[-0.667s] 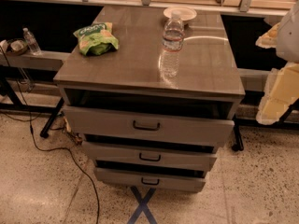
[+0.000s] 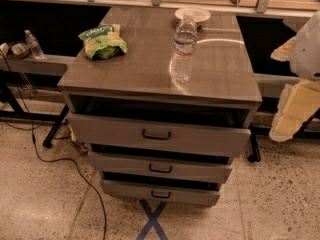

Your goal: Open middle drawer

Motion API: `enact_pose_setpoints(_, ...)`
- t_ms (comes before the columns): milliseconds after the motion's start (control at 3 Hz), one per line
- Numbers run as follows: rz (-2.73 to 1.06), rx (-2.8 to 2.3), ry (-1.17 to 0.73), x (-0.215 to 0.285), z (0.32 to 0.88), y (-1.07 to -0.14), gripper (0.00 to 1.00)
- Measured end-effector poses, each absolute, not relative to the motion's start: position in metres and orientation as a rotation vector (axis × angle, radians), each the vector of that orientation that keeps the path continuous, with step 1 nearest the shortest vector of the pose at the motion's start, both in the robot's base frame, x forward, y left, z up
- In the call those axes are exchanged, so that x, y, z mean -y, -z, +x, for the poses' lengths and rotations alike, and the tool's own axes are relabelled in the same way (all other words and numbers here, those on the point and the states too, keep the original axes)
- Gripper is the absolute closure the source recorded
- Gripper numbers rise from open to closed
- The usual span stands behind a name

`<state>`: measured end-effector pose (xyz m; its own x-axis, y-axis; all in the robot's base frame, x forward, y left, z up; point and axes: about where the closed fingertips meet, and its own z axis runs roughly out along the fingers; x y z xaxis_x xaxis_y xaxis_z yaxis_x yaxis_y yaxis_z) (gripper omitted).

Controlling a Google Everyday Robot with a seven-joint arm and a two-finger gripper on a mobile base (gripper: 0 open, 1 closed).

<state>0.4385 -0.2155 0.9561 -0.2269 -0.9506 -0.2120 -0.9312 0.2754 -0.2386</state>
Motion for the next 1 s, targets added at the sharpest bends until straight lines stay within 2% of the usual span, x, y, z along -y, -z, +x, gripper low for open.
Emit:
enact_pose_setpoints(333, -1.727, -2.239, 0.071, 0.214, 0.437, -0.916, 0.0)
enact_pose_setpoints(1000, -1.792, -2.281, -0.014, 0.204, 0.421, -0.773, 0.0)
